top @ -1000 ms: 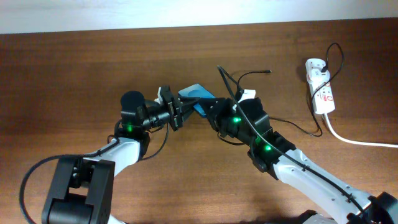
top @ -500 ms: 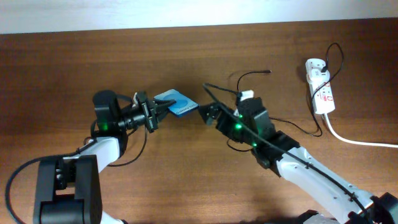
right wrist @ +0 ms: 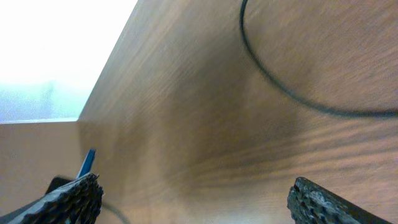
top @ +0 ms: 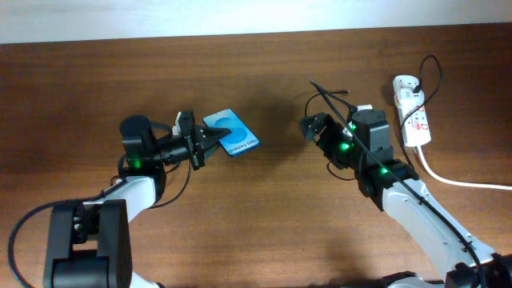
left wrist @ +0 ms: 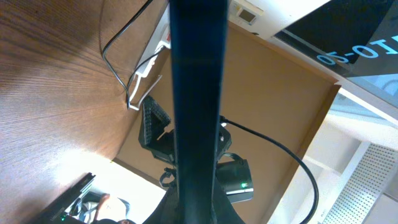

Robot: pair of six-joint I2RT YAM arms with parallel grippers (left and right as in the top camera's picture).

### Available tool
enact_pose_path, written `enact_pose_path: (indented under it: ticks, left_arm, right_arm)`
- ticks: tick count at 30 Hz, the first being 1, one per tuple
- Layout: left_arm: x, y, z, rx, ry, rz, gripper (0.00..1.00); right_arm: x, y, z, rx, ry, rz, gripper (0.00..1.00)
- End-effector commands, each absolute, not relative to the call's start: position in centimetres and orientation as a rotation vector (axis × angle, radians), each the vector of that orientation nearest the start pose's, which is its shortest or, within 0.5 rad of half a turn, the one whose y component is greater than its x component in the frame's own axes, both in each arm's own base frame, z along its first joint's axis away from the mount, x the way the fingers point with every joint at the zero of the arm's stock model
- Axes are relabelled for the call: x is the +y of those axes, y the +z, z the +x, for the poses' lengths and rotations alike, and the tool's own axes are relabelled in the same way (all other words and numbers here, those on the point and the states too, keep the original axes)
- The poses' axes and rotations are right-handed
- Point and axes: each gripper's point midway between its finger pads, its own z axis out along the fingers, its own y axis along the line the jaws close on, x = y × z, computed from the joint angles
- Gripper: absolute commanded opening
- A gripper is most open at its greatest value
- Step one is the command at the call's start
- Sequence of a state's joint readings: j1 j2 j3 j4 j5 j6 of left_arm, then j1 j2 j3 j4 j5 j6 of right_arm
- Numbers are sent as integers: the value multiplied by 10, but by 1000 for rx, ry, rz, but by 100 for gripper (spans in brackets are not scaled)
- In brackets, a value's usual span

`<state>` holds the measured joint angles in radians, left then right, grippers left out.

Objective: Plug charger to phone and switch on socket
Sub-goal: 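Grasp the black USB-C cable end with the right gripper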

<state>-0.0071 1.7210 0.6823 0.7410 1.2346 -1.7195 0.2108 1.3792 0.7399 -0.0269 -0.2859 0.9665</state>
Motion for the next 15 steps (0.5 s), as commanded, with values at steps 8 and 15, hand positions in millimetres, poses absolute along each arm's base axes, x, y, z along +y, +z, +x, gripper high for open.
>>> enact_pose_path:
  ticks: [8, 15]
  left_arm:
    - [-166, 159, 358, 2223, -2162, -806, 0]
    - [-166, 159, 357, 2226, -2166, -801, 0]
  right_arm:
    - [61, 187, 428, 2367, 313, 868, 94]
    - [58, 125, 494, 2514, 193, 926, 81]
